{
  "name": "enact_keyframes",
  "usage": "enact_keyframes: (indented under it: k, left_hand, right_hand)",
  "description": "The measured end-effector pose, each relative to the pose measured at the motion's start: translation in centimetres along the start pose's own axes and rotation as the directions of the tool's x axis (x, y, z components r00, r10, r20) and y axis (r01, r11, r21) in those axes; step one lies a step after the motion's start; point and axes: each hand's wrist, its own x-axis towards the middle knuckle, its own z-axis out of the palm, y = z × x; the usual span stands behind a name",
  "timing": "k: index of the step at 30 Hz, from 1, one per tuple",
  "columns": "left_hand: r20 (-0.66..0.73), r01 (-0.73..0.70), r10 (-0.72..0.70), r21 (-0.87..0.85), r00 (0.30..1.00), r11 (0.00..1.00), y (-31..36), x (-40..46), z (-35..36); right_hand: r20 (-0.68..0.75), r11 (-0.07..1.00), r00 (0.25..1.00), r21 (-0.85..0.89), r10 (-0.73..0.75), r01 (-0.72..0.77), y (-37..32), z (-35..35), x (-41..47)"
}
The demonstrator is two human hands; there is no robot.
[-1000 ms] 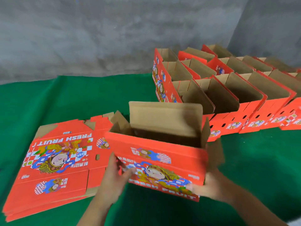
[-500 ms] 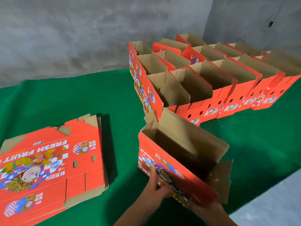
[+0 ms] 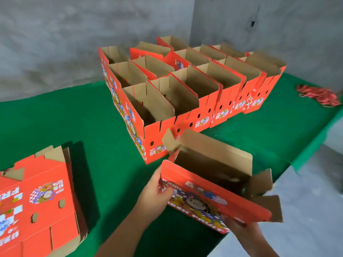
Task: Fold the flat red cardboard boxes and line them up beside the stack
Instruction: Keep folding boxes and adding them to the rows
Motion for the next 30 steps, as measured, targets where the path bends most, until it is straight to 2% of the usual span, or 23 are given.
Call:
enact_keyframes:
  k: [3,5,9,13,15,17,19,22,24,26,27,30]
  left_hand:
    - [0.112,-0.079,0.081,-0.027,0.99,0.997,2.2,1.9,2.9]
    - [0.228,-0.082,0.095,-0.065,0.969,0.994,3.8,4.0,4.8]
    - [0.307,0.018,-0.032,0.05,0.951,0.999,7.6,7.7,7.9]
    - [0.368,-0.003,0.001,0.004,0.93,1.0,10.7,11.1,12.3]
    - [0.448,0.012,-0.025,0.032,0.894,0.999,12.3,12.3,15.1]
    - [0.567,0.039,-0.084,0.091,0.82,0.995,13.6,13.5,18.2]
    - [0.633,0.006,-0.078,0.115,0.77,0.993,14.3,14.9,21.3]
    - [0.658,-0.036,-0.058,0.129,0.751,0.991,15.0,18.1,25.7]
    - [0.657,-0.026,-0.064,0.125,0.751,0.992,16.0,20.9,28.3]
    - [0.641,-0.013,-0.071,0.125,0.764,0.992,17.4,24.0,30.5]
    - [0.63,-0.014,-0.069,0.126,0.773,0.992,18.1,25.5,31.6]
    - [0.584,-0.028,-0.063,0.145,0.809,0.989,18.9,30.0,34.2]
  right_hand:
    - [-0.126,0.998,0.992,0.062,-0.012,0.02,0.3,-2.7,0.8]
    - [-0.155,0.995,0.986,0.068,-0.06,0.071,0.1,-4.0,1.0]
    - [-0.242,0.986,0.966,0.113,-0.09,0.12,-1.2,-5.4,2.3]
    - [-0.406,0.974,0.908,0.138,-0.107,0.177,-3.3,-6.1,4.1]
    - [-0.46,0.975,0.882,0.128,-0.103,0.18,-4.1,-6.5,5.5]
    - [-0.527,0.973,0.842,0.111,-0.114,0.201,-5.2,-6.9,7.4]
    - [-0.531,0.95,0.822,0.097,-0.204,0.298,-7.0,-7.2,10.1]
    - [-0.559,0.896,0.751,0.034,-0.35,0.443,-10.1,-9.4,16.6]
    - [-0.631,0.92,0.714,0.003,-0.302,0.392,-10.6,-11.8,21.1]
    - [-0.692,0.972,0.686,-0.109,-0.224,0.207,-10.2,-13.9,25.0]
    - [-0.706,0.973,0.67,-0.154,-0.23,0.171,-10.0,-14.9,26.7]
    - [-0.676,0.96,0.682,-0.195,-0.279,0.2,-10.5,-16.9,32.1]
